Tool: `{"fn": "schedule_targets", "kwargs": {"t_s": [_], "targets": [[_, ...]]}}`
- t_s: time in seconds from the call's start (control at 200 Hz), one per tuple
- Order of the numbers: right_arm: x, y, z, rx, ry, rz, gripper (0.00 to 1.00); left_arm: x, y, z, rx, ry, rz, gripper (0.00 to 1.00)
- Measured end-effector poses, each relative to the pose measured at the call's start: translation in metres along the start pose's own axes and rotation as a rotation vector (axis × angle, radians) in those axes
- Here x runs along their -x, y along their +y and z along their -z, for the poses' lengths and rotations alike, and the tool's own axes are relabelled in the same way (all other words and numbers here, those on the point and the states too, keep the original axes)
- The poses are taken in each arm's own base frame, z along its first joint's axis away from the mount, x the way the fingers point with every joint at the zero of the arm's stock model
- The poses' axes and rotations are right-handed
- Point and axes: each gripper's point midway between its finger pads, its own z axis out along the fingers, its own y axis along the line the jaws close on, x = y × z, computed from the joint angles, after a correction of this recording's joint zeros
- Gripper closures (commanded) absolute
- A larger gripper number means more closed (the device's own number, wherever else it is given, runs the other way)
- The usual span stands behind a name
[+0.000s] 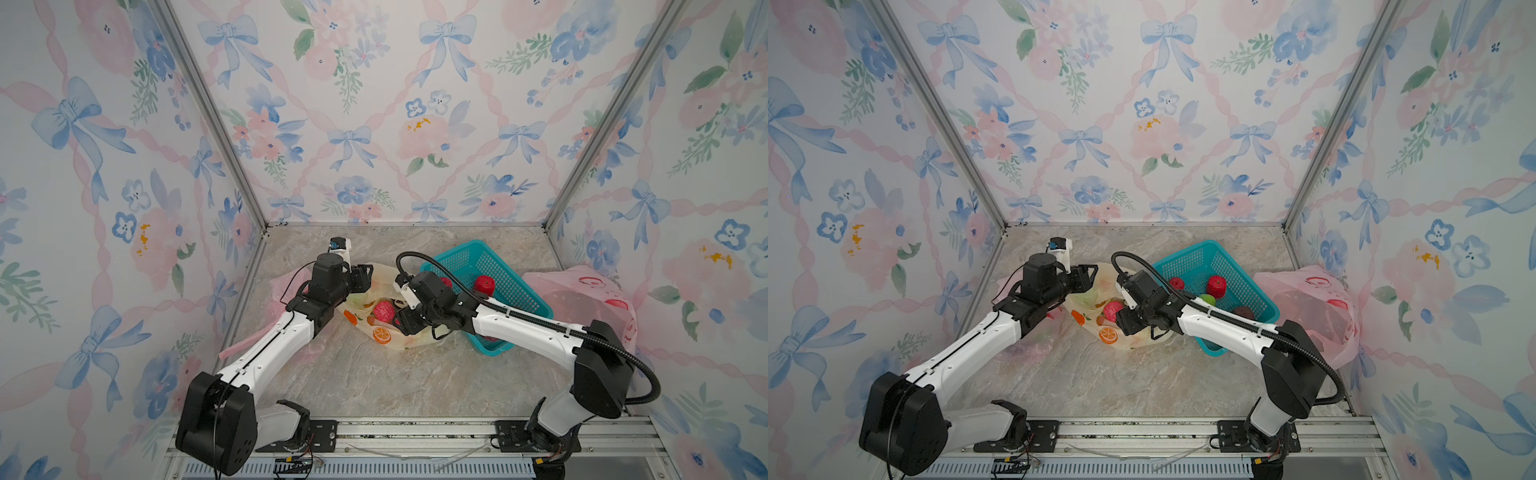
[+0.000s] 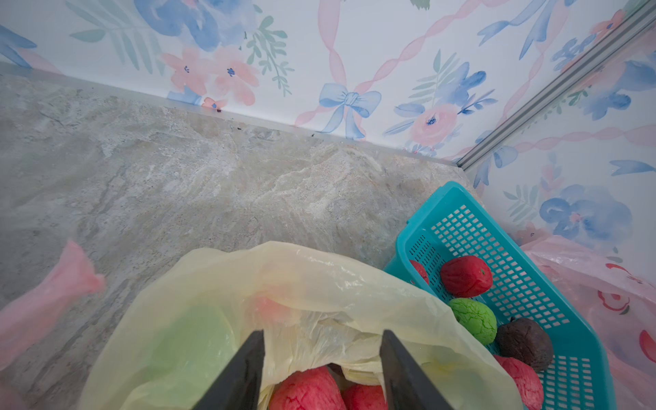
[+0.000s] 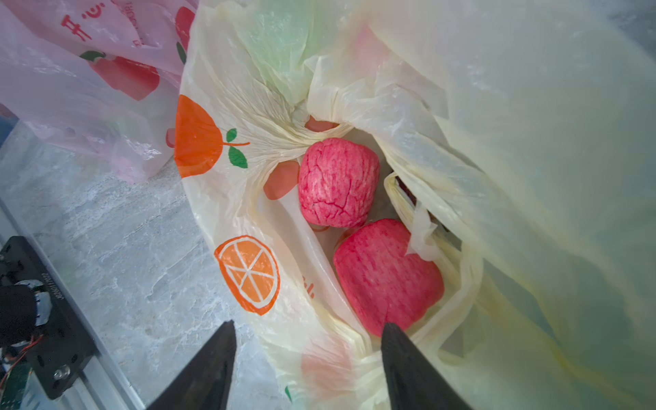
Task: Untie the knot of a plastic bag & take out the apple
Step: Pick up the apple from the plastic bag.
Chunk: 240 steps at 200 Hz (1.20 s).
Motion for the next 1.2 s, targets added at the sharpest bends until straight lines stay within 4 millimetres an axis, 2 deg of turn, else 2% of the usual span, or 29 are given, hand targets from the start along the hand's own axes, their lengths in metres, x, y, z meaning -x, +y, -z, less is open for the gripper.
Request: {"fn": "schedule_targets", "kwargs": {"t_s": [0.165, 0.33, 0.59, 0.775, 0.98, 1.05, 1.2], "targets": [[-0.013, -0.016, -0.025, -0.085, 0.078, 0.002, 0.34, -0.025, 0.012, 0.023, 0.031, 0.023, -0.002, 0.48], [-0.019, -0.028, -0.036, -0.138, 0.118, -0.002, 0.33, -0.044, 0.025, 0.036, 0.07, 0.051, 0.0, 0.5], [-0.016, -0.038, -0.044, -0.194, 0.129, -0.002, 0.29, -0.037, 0.028, 0.053, 0.09, -0.004, -0.004, 0.49], [-0.016, -0.039, -0.058, -0.2, 0.148, -0.003, 0.21, -0.042, 0.033, 0.053, 0.11, 0.0, -0.004, 0.49], [-0.018, -0.04, -0.066, -0.2, 0.164, -0.007, 0.2, -0.044, 0.036, 0.053, 0.123, 0.004, -0.004, 0.49], [-0.017, -0.041, -0.069, -0.198, 0.165, -0.009, 0.24, -0.043, 0.037, 0.053, 0.126, 0.002, -0.004, 0.49], [-0.014, -0.041, -0.07, -0.193, 0.161, -0.001, 0.44, -0.043, 0.037, 0.053, 0.13, 0.002, -0.004, 0.5]]}}
